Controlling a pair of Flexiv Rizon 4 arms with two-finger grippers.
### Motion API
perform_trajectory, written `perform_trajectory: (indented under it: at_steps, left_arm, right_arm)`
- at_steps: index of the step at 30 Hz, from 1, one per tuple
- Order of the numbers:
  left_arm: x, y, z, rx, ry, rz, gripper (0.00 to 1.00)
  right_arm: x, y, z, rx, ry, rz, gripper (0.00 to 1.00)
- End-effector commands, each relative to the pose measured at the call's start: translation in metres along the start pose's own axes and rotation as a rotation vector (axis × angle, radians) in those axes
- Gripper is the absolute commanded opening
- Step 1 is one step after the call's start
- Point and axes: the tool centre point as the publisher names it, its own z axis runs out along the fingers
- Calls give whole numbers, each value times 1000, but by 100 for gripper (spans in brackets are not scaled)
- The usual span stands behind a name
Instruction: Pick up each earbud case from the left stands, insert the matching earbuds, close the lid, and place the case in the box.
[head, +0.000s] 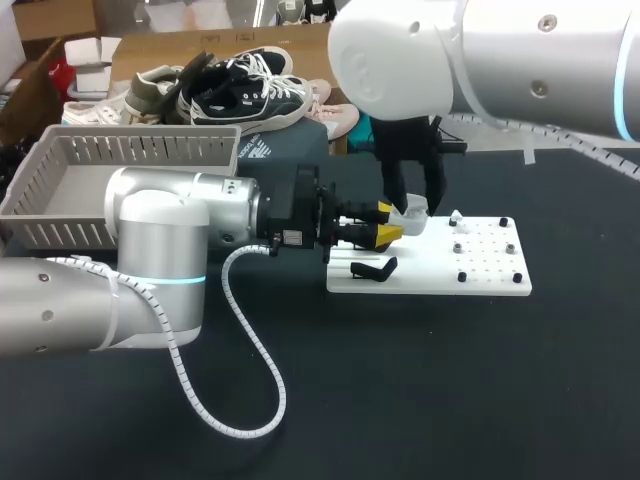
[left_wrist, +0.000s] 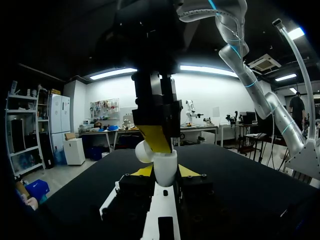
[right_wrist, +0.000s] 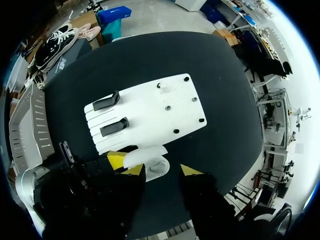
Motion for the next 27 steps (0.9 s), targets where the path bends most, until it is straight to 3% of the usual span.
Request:
perform_trajectory:
  at_steps: [1,11,12,14,15,21,27]
  left_arm:
    - [0,-1,1,-4,0,1,0]
    - [0,-1,1,-4,0,1,0]
    - [0,-1,1,-4,0,1,0]
    - [0,-1,1,-4,0,1,0]
    - [0,-1,1,-4,0,1,0]
    - [0,-1,1,-4,0,1,0]
    - [0,-1,1,-4,0,1,0]
  right_arm:
    - [2,-1,-3,-2,-7,3,42]
    - [7,-25,-28,-93,-95,50,49]
    - [4,-29,-28,-111,-123,56,53]
    - [0,-37,-27,-137,-151,69,81]
    - [-2,-41,-27,-156,-166,82,82]
    - [-19,-60,-22,-246,-232,106,78]
    - [-41,-71,-13,-315,-240,93,74]
